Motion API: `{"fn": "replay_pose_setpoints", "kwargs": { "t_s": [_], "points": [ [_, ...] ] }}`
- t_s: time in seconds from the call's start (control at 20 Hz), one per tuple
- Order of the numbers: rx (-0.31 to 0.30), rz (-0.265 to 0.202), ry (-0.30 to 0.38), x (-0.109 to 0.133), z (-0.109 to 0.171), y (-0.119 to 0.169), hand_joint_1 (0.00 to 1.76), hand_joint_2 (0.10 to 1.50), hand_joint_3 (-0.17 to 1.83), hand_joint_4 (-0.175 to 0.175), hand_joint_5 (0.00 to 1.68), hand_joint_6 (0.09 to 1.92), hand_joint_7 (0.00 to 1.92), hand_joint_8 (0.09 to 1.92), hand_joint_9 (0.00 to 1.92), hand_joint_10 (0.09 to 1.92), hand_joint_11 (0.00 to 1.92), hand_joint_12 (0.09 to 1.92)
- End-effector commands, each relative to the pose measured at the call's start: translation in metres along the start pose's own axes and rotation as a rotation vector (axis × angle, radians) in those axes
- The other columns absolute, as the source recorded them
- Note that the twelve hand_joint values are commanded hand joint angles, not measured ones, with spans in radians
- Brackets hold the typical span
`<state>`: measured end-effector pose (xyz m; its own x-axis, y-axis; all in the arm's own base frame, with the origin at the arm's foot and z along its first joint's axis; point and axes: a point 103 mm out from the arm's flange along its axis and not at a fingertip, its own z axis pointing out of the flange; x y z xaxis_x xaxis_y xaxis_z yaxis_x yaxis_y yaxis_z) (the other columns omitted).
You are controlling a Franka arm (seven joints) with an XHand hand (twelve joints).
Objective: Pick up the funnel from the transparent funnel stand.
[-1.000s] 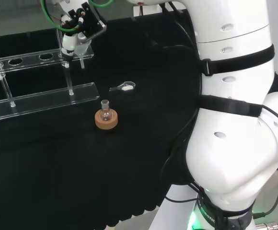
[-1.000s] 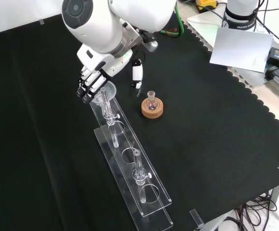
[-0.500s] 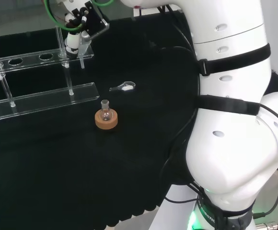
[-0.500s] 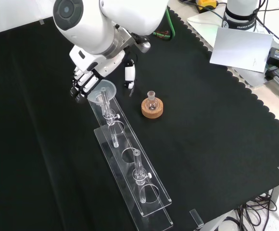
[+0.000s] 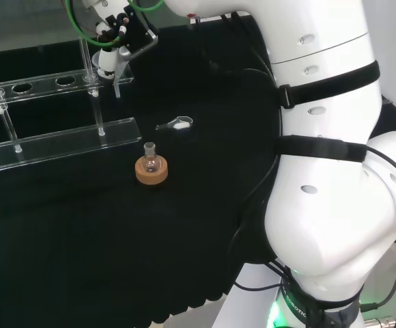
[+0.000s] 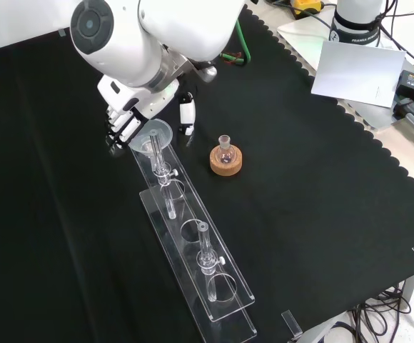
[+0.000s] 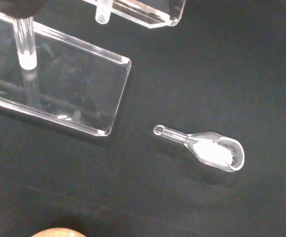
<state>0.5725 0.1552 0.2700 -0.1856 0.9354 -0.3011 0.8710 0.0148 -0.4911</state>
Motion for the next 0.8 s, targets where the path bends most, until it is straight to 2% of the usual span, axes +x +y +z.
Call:
{"fn": "replay_pose_setpoints", "kwargs": {
  "t_s": [0.05, 0.15, 0.2, 0.3, 0.5, 0.65, 0.8],
  "points": [
    [-0.048, 0.021, -0.012, -0.002, 0.001, 0.002, 0.67, 0.70, 0.35, 0.032, 0.24, 0.09, 0.08, 0.65, 0.30, 0.83, 0.41, 1.46],
    [-0.089, 0.037, -0.011, -0.003, 0.000, 0.001, 0.68, 0.71, 0.38, 0.019, 0.34, 0.09, 0.18, 0.69, 0.45, 0.74, 0.46, 1.43],
    [-0.137, 0.063, -0.032, -0.003, -0.002, -0.001, 0.69, 0.73, 0.39, 0.010, 0.42, 0.09, 0.28, 0.70, 0.55, 0.70, 0.50, 1.40],
    [-0.185, 0.089, -0.049, -0.003, -0.005, -0.004, 0.71, 0.74, 0.43, -0.003, 0.54, 0.10, 0.45, 0.70, 0.74, 0.60, 0.56, 1.36],
    [-0.297, 0.134, -0.065, -0.008, -0.017, -0.015, 0.77, 0.76, 0.47, -0.012, 0.70, 0.25, 0.68, 0.67, 1.02, 0.48, 0.66, 1.27],
    [-0.318, 0.143, -0.065, -0.015, -0.031, -0.027, 0.80, 0.76, 0.49, -0.010, 0.71, 0.43, 0.75, 0.67, 1.12, 0.44, 0.70, 1.25],
    [-0.311, 0.165, -0.071, -0.025, -0.048, -0.052, 0.81, 0.76, 0.50, -0.008, 0.69, 0.51, 0.76, 0.67, 1.15, 0.43, 0.72, 1.24]
  ]
}}
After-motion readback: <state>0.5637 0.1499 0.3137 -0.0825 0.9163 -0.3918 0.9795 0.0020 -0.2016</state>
